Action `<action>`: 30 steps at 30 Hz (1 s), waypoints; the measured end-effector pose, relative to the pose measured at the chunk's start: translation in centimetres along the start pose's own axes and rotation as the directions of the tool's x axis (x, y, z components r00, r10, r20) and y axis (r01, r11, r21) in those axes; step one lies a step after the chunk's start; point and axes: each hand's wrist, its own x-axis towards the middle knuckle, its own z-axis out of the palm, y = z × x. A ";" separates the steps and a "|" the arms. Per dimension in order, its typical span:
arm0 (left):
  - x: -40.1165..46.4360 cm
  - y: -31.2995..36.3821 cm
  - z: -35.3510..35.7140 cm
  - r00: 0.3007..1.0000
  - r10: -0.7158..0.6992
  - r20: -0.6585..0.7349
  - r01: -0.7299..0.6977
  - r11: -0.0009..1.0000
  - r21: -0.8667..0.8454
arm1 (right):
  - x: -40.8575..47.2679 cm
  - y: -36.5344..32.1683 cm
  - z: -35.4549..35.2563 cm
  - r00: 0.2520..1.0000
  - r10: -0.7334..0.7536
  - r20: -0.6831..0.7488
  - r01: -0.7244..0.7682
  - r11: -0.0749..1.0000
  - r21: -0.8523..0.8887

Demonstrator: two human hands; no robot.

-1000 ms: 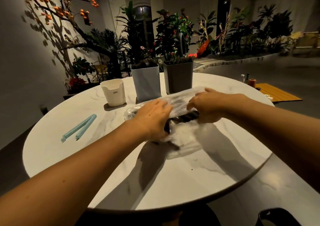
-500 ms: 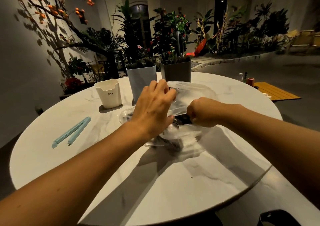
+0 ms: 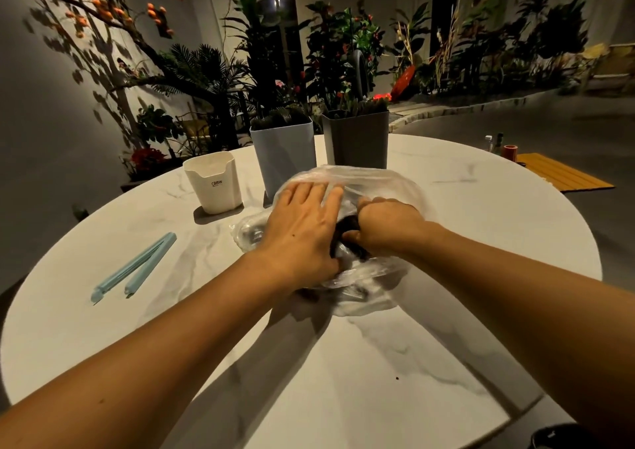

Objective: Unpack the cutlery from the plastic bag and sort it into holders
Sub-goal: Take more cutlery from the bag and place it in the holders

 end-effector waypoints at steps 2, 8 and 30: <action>0.1 -0.2 -0.1 0.999 -0.036 -0.010 0.036 0.999 -0.006 | 0.1 -0.3 -0.3 1.000 -0.018 0.022 0.017 0.998 0.054; 0.0 -0.3 -0.2 0.998 -0.064 -0.005 0.063 0.998 -0.028 | -0.5 -1.0 -1.7 0.983 -0.018 0.181 0.034 0.995 -0.089; -1.7 0.8 0.0 0.998 -0.039 0.055 0.045 0.993 -0.109 | -2.3 -1.0 -0.9 0.986 0.146 0.079 -0.142 0.989 -0.051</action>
